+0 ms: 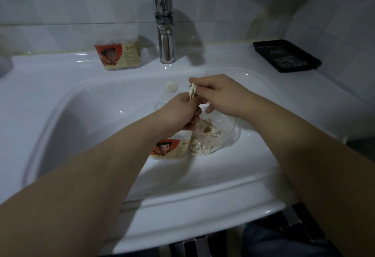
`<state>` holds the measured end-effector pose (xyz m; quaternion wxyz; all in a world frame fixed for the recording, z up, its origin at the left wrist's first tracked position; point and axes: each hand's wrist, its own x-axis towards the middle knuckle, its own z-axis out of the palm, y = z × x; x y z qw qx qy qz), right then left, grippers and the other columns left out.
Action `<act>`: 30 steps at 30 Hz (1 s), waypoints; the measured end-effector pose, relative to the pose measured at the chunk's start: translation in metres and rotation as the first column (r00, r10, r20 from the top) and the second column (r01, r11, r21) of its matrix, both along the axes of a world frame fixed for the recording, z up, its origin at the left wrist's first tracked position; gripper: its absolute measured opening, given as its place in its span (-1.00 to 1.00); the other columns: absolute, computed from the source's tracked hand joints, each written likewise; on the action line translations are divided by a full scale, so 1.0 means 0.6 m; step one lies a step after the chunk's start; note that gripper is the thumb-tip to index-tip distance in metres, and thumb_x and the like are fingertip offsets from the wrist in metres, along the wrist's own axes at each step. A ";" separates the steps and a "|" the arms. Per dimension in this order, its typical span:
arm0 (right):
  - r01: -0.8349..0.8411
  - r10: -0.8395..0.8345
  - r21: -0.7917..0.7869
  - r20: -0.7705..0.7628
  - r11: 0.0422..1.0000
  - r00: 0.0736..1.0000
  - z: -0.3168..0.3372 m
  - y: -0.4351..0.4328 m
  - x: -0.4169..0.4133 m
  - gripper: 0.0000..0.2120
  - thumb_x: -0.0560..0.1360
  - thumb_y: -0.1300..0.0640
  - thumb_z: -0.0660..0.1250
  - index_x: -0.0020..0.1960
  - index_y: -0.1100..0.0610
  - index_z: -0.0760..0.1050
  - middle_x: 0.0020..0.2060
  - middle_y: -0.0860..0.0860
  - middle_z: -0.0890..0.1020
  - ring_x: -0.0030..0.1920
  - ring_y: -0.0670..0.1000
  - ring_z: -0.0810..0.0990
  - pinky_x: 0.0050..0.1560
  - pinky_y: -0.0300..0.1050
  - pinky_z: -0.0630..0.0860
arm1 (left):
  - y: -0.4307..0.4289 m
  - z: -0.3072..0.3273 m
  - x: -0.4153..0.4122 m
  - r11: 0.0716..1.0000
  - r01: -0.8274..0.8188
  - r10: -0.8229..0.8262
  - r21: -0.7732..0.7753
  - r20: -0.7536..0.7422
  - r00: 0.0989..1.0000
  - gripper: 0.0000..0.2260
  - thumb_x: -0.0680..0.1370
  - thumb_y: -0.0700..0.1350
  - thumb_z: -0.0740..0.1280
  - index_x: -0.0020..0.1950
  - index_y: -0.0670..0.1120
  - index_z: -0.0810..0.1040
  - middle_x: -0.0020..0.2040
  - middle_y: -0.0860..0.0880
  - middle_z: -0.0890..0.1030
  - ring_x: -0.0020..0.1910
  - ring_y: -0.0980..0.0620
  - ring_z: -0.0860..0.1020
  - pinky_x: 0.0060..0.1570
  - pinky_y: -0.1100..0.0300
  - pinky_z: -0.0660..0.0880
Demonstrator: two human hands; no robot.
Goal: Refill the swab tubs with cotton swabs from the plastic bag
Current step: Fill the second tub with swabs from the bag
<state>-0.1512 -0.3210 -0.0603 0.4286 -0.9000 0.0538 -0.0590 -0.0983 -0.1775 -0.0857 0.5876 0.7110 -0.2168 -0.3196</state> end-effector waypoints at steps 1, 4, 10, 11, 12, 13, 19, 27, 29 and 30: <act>0.008 -0.008 0.008 0.024 1.000 1.000 0.001 0.001 -0.001 -0.58 0.67 0.08 0.21 0.53 -0.06 0.39 0.14 -0.12 0.58 0.05 -0.10 0.60 -0.10 -0.14 0.65 | 0.000 0.001 0.001 1.000 -0.003 0.002 -0.012 -0.004 1.000 -0.77 0.73 -0.05 0.15 -0.10 -0.04 0.45 -0.39 0.05 0.38 -0.47 0.11 0.39 -0.43 0.22 0.41; 0.001 0.000 -0.012 0.053 1.000 0.999 0.005 0.003 -0.005 -0.65 0.68 -0.01 0.21 0.43 -0.03 0.52 0.15 -0.18 0.58 0.04 -0.10 0.63 -0.09 -0.09 0.67 | 0.001 0.004 0.004 1.000 0.011 -0.010 -0.012 0.031 0.999 -0.76 0.73 -0.04 0.14 -0.10 -0.04 0.44 -0.40 0.06 0.38 -0.49 0.14 0.36 -0.46 0.26 0.37; -0.014 0.014 -0.027 -0.003 1.000 1.000 0.006 0.008 -0.009 -0.76 0.65 -0.05 0.25 0.08 -0.03 0.68 0.11 -0.07 0.70 0.04 -0.11 0.68 -0.15 -0.13 0.67 | 0.002 -0.003 0.004 1.000 -0.001 0.000 0.021 0.066 0.998 -0.72 0.73 0.02 0.12 -0.09 -0.07 0.45 -0.40 0.06 0.37 -0.53 0.15 0.31 -0.52 0.28 0.29; 0.027 -0.027 -0.007 0.015 1.000 1.000 0.008 0.007 -0.009 -0.77 0.65 -0.03 0.25 0.12 -0.01 0.68 0.07 -0.08 0.70 0.01 -0.11 0.68 -0.18 -0.14 0.67 | 0.002 -0.001 0.007 0.999 -0.034 0.033 0.015 0.057 0.998 -0.73 0.73 0.02 0.13 -0.08 -0.07 0.45 -0.42 0.06 0.35 -0.55 0.15 0.28 -0.54 0.28 0.26; 0.079 -0.080 0.014 0.028 0.997 0.996 0.010 0.006 -0.008 -0.77 0.65 0.01 0.25 0.12 0.03 0.67 0.01 -0.07 0.71 -0.05 -0.09 0.69 -0.21 -0.15 0.67 | 0.002 0.000 0.010 0.997 -0.073 0.073 0.014 0.050 0.996 -0.75 0.72 0.01 0.14 -0.05 -0.08 0.46 -0.43 0.07 0.33 -0.57 0.15 0.25 -0.56 0.28 0.22; 0.129 -0.130 0.025 0.015 0.991 0.991 0.012 0.004 -0.008 -0.78 0.64 0.05 0.26 0.08 0.06 0.67 -0.06 -0.03 0.72 -0.11 -0.06 0.71 -0.24 -0.15 0.66 | 0.002 0.002 0.013 0.994 -0.111 0.110 0.013 0.043 0.993 -0.78 0.71 0.00 0.16 -0.02 -0.09 0.47 -0.45 0.07 0.31 -0.58 0.14 0.23 -0.56 0.29 0.20; -0.204 -0.009 -0.377 -0.493 0.904 0.870 0.006 0.015 -0.030 -0.88 0.51 0.18 0.37 -0.12 0.04 0.67 -0.23 0.01 0.70 -0.26 0.00 0.67 -0.20 -0.13 0.64 | 0.004 0.003 0.015 0.984 -0.179 0.178 -0.014 -0.023 0.984 -0.81 0.69 0.02 0.19 -0.05 -0.05 0.40 -0.48 0.09 0.31 -0.54 0.11 0.24 -0.54 0.28 0.22; -0.339 0.020 -0.614 -0.466 0.713 0.885 -0.008 0.040 -0.022 -0.80 0.52 0.12 0.33 -0.28 0.07 0.45 -0.37 -0.02 0.49 -0.38 -0.05 0.43 -0.41 -0.20 0.33 | 0.000 -0.005 0.009 0.990 -0.126 0.124 0.062 0.036 0.992 -0.79 0.69 0.05 0.19 -0.01 -0.05 0.47 -0.28 -0.02 0.50 -0.40 0.05 0.46 -0.36 0.19 0.44; -0.336 0.016 -0.617 -0.464 0.711 0.886 -0.013 0.038 -0.017 -0.84 0.48 0.11 0.38 -0.25 0.12 0.53 -0.39 -0.01 0.52 -0.38 -0.02 0.47 -0.40 -0.18 0.37 | 0.000 -0.004 0.009 0.990 -0.126 0.123 0.070 0.046 0.991 -0.79 0.69 0.06 0.19 0.01 -0.05 0.47 -0.27 -0.02 0.53 -0.39 0.05 0.48 -0.34 0.19 0.44; -0.326 0.011 -0.613 -0.459 0.720 0.888 -0.015 0.036 -0.015 -0.83 0.46 0.10 0.41 -0.26 0.13 0.53 -0.41 -0.01 0.52 -0.38 -0.01 0.49 -0.39 -0.16 0.39 | 0.000 -0.002 0.008 0.989 -0.125 0.121 0.076 0.051 0.991 -0.79 0.69 0.06 0.18 0.02 -0.05 0.47 -0.27 -0.03 0.56 -0.39 0.05 0.50 -0.34 0.18 0.44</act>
